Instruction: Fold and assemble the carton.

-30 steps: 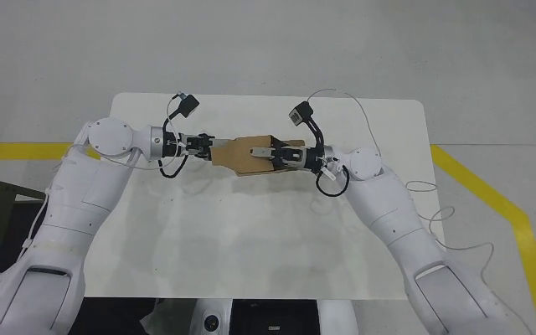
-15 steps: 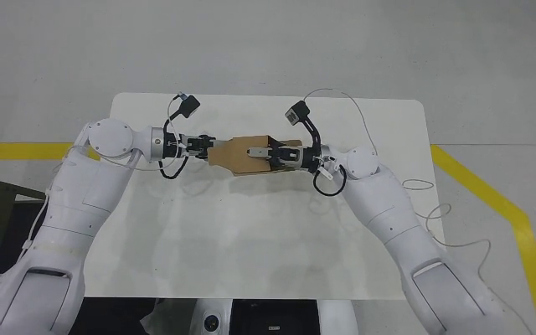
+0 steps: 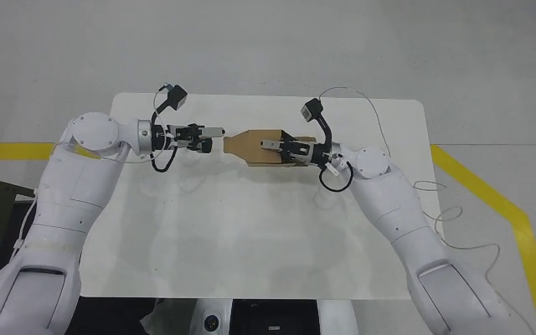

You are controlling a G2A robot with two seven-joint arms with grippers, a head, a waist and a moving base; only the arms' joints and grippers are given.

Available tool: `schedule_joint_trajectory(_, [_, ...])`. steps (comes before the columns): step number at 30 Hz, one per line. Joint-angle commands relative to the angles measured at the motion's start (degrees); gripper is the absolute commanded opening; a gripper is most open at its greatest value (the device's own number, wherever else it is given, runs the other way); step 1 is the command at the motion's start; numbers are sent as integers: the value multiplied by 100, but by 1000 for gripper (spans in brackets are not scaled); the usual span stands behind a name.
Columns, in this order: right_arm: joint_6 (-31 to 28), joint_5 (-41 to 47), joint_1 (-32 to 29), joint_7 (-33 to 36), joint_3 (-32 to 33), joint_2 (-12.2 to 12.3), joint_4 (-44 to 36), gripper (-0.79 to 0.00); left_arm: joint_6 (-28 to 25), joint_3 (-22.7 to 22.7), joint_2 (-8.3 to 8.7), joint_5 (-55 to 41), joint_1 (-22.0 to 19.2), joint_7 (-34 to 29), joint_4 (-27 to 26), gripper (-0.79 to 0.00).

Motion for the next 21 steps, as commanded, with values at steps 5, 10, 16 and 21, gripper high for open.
schedule_joint_trajectory(5, [239,-263,-170,-195,102,72,-339,-785,-29,-59,18,-101,4,-104,-160,0])
schedule_joint_trajectory(10, [305,-253,-238,-198,108,81,-561,-785,-42,0,35,242,68,-1,-251,0])
schedule_joint_trajectory(16, [329,-218,-245,-169,106,82,-701,-785,-80,99,42,686,97,203,-280,0])
schedule_joint_trajectory(21, [283,-129,-240,-127,95,73,-755,-785,-107,151,38,793,115,266,-289,0])
